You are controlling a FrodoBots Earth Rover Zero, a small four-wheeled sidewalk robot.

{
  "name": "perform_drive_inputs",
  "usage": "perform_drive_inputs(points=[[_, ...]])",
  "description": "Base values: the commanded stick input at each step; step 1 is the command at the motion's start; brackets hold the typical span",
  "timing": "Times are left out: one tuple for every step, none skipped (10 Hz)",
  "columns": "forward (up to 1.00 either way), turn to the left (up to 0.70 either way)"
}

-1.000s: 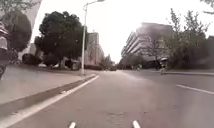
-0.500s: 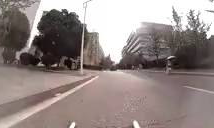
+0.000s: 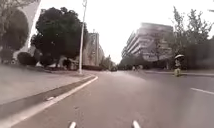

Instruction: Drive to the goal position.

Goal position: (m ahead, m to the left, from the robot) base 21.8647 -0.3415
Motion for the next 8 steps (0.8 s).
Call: perform_drive_inputs(points=[[0.70,0.00],[0.70,0.00],[0.70,0.00],[0.70,0.00],[0.70,0.00],[0.70,0.00],[0.70,0.00],[0.70,0.00]])
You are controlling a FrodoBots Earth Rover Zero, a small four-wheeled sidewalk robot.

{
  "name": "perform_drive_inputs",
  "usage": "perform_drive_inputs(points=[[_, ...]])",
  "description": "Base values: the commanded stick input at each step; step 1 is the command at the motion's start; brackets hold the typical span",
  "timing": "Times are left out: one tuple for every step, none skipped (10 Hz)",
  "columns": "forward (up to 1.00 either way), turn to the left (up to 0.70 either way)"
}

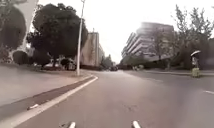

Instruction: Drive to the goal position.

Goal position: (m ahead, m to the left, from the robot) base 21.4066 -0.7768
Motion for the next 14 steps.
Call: perform_drive_inputs(points=[[0.70,0.00],[0.70,0.00],[0.70,0.00],[0.70,0.00],[0.70,0.00],[0.70,0.00],[0.70,0.00],[0.70,0.00],[0.70,0.00],[0.70,0.00],[0.70,0.00],[0.70,0.00],[0.70,0.00],[0.70,0.00]])
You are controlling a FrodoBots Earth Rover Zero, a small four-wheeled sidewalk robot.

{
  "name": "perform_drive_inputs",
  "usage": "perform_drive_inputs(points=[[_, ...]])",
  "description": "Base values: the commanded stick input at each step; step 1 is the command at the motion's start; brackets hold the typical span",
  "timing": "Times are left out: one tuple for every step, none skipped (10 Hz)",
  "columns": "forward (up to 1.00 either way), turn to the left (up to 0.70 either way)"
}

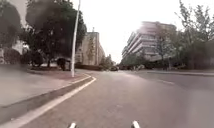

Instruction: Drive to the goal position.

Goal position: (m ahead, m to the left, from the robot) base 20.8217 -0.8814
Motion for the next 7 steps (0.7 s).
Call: perform_drive_inputs(points=[[0.70,0.00],[0.70,0.00],[0.70,0.00],[0.70,0.00],[0.70,0.00],[0.70,0.00],[0.70,0.00]])
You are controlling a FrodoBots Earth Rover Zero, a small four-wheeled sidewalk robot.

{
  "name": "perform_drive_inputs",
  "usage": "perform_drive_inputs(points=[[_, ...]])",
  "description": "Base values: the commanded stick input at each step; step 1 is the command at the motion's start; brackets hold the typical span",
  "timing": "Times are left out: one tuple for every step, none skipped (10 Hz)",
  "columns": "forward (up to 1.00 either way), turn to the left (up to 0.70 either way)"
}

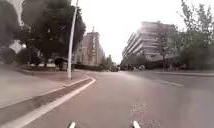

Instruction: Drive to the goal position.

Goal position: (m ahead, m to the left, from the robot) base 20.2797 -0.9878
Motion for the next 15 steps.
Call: perform_drive_inputs(points=[[0.70,0.00],[0.70,0.00],[0.70,0.00],[0.70,0.00],[0.70,0.00],[0.70,0.00],[0.70,0.00],[0.70,0.00],[0.70,0.00],[0.70,0.00],[0.70,0.00],[0.70,0.00],[0.70,0.00],[0.70,0.00],[0.70,0.00]])
